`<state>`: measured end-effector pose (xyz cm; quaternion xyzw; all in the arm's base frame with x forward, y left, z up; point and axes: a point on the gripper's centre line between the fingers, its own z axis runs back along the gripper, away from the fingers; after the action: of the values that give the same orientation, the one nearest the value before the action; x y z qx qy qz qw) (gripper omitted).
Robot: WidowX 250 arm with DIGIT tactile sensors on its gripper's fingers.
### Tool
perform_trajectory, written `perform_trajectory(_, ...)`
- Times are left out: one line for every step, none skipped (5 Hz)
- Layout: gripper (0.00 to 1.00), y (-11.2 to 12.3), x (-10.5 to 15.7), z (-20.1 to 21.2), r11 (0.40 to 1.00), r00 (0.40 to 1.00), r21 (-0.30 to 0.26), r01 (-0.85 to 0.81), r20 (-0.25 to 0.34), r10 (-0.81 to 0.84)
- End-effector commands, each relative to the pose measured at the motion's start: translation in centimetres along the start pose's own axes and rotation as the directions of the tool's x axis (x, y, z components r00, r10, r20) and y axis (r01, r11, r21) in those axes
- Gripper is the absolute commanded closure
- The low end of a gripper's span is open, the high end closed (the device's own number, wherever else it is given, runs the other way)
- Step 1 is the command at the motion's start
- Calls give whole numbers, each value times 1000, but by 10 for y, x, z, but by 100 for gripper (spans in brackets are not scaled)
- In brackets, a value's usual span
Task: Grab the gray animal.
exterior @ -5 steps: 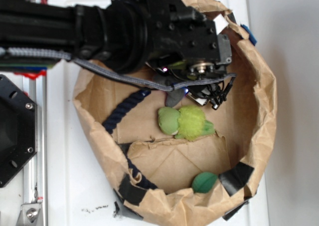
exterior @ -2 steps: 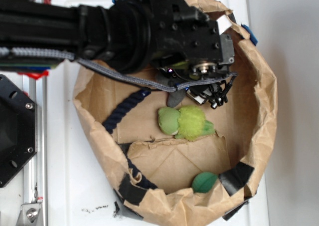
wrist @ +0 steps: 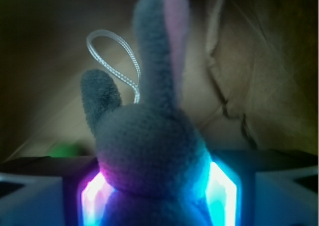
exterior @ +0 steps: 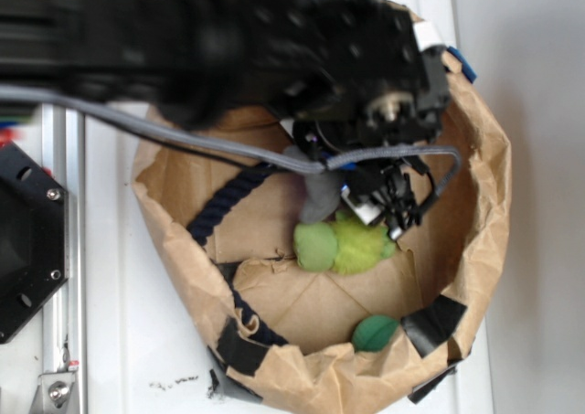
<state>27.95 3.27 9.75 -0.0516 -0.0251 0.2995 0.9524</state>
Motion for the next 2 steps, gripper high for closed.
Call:
perform_trajectory(100, 0, -13, 66, 970, 969, 11, 244, 47, -244)
perform_trajectory(100, 1, -14, 84, 930, 931, 43, 364, 3, -364)
